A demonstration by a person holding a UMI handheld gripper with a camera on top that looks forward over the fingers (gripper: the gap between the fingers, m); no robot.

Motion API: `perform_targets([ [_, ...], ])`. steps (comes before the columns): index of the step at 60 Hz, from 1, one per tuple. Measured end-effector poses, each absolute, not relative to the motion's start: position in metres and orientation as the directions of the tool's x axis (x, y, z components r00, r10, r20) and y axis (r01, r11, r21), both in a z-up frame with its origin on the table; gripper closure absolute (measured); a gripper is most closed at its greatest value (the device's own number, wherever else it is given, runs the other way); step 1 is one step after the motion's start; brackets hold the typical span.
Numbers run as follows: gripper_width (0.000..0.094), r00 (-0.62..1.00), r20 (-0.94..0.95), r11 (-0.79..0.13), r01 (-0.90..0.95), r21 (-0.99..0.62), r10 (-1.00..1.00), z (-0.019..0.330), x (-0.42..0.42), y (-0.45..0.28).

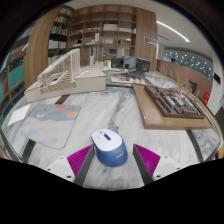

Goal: Arrange mouse

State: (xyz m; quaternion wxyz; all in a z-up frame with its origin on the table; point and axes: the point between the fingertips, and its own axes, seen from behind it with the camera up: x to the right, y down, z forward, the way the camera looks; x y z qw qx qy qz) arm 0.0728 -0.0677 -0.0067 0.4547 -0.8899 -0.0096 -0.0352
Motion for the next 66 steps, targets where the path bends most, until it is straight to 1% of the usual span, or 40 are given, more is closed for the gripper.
perform_targets([
  [5, 0.0123, 0.999, 0.031, -0.592, 0.012, -0.806, -0.021, -0.009, 0.080, -0.041],
  [9, 0.0143, 0.999, -0.009, -0.599, -0.028, -0.800, -0.034, -0.015, 0.085, -0.023],
  [10, 0.0167, 0.999, -0.021, -0.593, -0.041, -0.805, -0.040, -0.013, 0.086, -0.019],
  [14, 0.0416, 0.998, -0.022, -0.597, -0.048, -0.801, -0.051, -0.015, 0.092, -0.010],
  [18, 0.0421, 0.997, -0.026, -0.584, -0.063, -0.809, -0.072, -0.014, 0.092, -0.011],
  [21, 0.0453, 0.997, -0.015, -0.577, -0.057, -0.815, -0.077, -0.014, 0.093, -0.010],
  [24, 0.0501, 0.995, -0.039, -0.589, -0.085, -0.804, -0.090, -0.015, 0.095, -0.012],
  [27, 0.0529, 0.990, -0.077, -0.602, -0.132, -0.787, -0.116, -0.011, 0.097, -0.015],
  [28, 0.0523, 0.988, -0.085, -0.601, -0.146, -0.786, -0.129, -0.007, 0.098, -0.015],
  [29, 0.0547, 0.986, -0.085, -0.590, -0.154, -0.793, -0.143, -0.001, 0.100, -0.015],
  [34, 0.0563, 0.980, -0.046, -0.503, -0.140, -0.853, -0.194, 0.051, 0.095, -0.010],
  [38, 0.0564, 0.993, -0.027, -0.458, -0.079, -0.885, -0.119, 0.093, 0.044, 0.000],
  [40, 0.0565, 0.997, -0.008, -0.436, -0.043, -0.899, -0.081, 0.108, 0.012, 0.007],
  [44, 0.0566, 0.998, 0.045, -0.398, 0.028, -0.917, -0.034, 0.126, -0.043, 0.017],
  [46, 0.0565, 0.998, 0.055, -0.398, 0.043, -0.916, -0.020, 0.123, -0.067, 0.023],
  [48, 0.0567, 0.999, 0.044, -0.412, 0.037, -0.910, -0.008, 0.112, -0.091, 0.028],
  [50, 0.0568, 1.000, 0.021, -0.441, 0.022, -0.897, 0.005, 0.094, -0.113, 0.032],
  [51, 0.0569, 1.000, 0.013, -0.455, 0.016, -0.890, 0.010, 0.080, -0.123, 0.032],
  [56, 0.0564, 1.000, 0.019, -0.549, 0.024, -0.835, 0.015, 0.028, -0.145, 0.036],
  [60, 0.0553, 0.998, 0.054, -0.581, 0.057, -0.812, 0.023, -0.004, -0.156, 0.036],
  [62, 0.0518, 0.997, 0.072, -0.591, 0.075, -0.803, 0.029, -0.015, -0.156, 0.033],
  [64, 0.0479, 0.997, 0.070, -0.545, 0.068, -0.835, 0.018, -0.006, -0.156, 0.040],
  [66, 0.0444, 0.997, 0.074, -0.558, 0.075, -0.826, 0.025, -0.011, -0.158, 0.040],
])
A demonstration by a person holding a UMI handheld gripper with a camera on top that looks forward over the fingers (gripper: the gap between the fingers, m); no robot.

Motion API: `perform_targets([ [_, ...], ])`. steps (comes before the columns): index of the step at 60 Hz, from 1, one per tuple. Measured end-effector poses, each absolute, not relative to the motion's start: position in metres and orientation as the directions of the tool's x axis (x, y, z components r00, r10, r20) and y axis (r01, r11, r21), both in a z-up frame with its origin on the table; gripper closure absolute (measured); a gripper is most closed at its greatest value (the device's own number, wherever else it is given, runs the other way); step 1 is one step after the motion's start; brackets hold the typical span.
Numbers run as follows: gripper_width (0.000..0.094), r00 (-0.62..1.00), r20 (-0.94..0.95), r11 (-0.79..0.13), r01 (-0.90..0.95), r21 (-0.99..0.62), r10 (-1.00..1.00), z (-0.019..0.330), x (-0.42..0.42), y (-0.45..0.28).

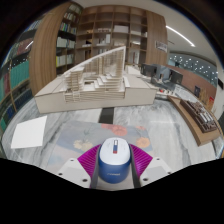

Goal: Arrange mouse

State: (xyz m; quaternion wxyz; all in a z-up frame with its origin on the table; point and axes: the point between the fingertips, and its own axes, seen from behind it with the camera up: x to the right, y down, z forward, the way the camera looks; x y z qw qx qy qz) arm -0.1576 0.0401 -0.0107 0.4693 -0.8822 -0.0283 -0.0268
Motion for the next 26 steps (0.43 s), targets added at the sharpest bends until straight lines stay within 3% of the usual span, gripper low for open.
perform_targets([
  [7, 0.0352, 0.998, 0.011, -0.622, 0.052, -0.782, 0.069, -0.011, -0.163, 0.035],
  [8, 0.0252, 0.997, -0.013, -0.624, 0.035, -0.781, 0.073, -0.007, -0.164, 0.034],
  [9, 0.0226, 0.996, -0.035, -0.624, 0.021, -0.781, 0.078, -0.003, -0.165, 0.032],
  [11, 0.0064, 0.994, -0.063, -0.626, 0.003, -0.780, 0.084, 0.005, -0.166, 0.027],
  [12, 0.0036, 0.994, -0.071, -0.626, -0.002, -0.780, 0.086, 0.009, -0.163, 0.023],
  [14, 0.0116, 0.993, -0.077, -0.625, -0.002, -0.781, 0.094, 0.018, -0.158, 0.015],
  [26, 0.0093, 0.989, -0.089, -0.594, -0.004, -0.804, 0.114, 0.055, -0.095, -0.056],
])
